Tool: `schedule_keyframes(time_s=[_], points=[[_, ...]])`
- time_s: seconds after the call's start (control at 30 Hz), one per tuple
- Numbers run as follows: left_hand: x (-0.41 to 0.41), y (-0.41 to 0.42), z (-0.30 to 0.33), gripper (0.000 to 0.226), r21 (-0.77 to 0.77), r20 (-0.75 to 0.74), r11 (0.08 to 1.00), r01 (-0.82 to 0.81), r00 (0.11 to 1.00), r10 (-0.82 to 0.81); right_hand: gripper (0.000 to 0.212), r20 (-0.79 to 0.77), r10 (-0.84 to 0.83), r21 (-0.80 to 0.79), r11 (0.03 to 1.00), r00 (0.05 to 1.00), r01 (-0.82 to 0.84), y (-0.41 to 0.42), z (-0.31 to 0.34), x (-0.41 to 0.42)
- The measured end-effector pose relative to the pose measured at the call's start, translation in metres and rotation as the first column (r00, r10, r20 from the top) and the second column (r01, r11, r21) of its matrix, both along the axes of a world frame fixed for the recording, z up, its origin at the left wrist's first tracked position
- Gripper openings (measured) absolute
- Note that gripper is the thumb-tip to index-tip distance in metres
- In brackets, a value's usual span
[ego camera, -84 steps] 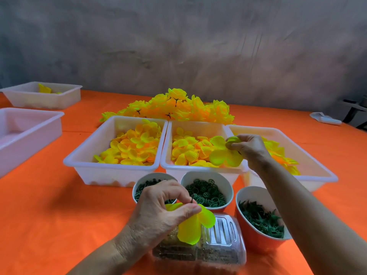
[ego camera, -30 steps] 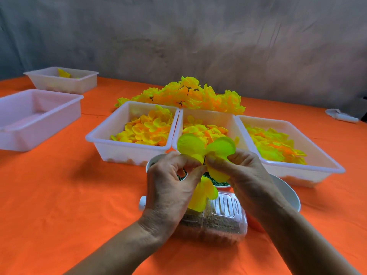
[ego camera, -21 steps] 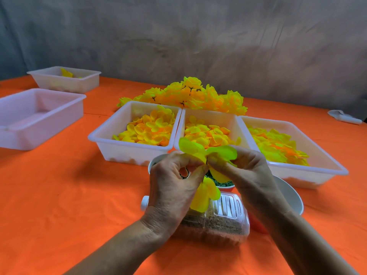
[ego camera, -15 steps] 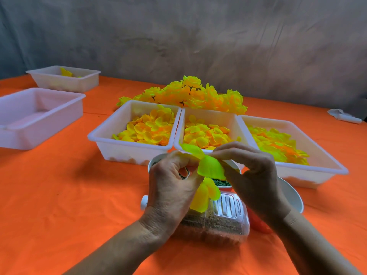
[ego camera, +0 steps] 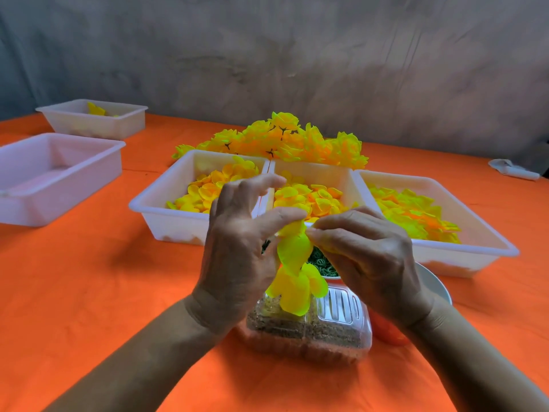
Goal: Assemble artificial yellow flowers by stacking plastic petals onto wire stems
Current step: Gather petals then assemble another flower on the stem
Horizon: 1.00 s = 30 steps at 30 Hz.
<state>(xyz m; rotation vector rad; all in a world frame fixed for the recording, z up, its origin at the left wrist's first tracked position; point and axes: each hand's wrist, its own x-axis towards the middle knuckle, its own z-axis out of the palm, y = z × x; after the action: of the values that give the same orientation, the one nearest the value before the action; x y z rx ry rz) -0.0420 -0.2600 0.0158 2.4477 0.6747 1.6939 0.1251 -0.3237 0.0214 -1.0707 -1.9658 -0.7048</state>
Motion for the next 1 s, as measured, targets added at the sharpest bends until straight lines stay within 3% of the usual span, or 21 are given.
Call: schedule_keyframes(time_s=[0.13, 0.23, 0.4, 0.7, 0.87, 1.0], points=[[-0.002, 0.002, -0.004, 0.002, 0.106, -0.052, 0.994, -0.014, 0.998, 0.02, 0.012, -0.008, -0.024, 0.019, 1.0, 1.0, 0.024, 0.0, -0.002, 0.0], [-0.002, 0.002, -0.008, 0.011, 0.179, -0.088, 0.983, -0.041, 0.994, 0.058, 0.016, -0.025, -0.042, 0.044, 0.998, 0.999, 0.043, 0.001, -0.005, -0.001], [-0.001, 0.004, -0.007, 0.007, 0.296, -0.119, 0.953, -0.066, 0.987, 0.106, 0.01, -0.097, -0.091, 0.054, 0.994, 0.991, 0.096, 0.003, -0.01, -0.005], [-0.002, 0.006, -0.004, 0.016, 0.278, -0.082, 0.96, -0.005, 0.996, 0.029, 0.031, -0.002, -0.045, 0.104, 0.994, 0.999, 0.045, 0.004, -0.007, -0.007], [0.0, 0.003, -0.006, 0.014, 0.377, -0.076, 0.926, -0.024, 0.995, 0.057, 0.014, -0.258, -0.025, 0.036, 0.999, 0.966, 0.035, 0.003, -0.019, -0.008], [0.001, 0.003, -0.006, 0.014, 0.402, -0.072, 0.915, -0.033, 0.995, 0.067, 0.011, -0.315, -0.029, 0.025, 0.999, 0.949, 0.038, 0.003, -0.021, -0.01]])
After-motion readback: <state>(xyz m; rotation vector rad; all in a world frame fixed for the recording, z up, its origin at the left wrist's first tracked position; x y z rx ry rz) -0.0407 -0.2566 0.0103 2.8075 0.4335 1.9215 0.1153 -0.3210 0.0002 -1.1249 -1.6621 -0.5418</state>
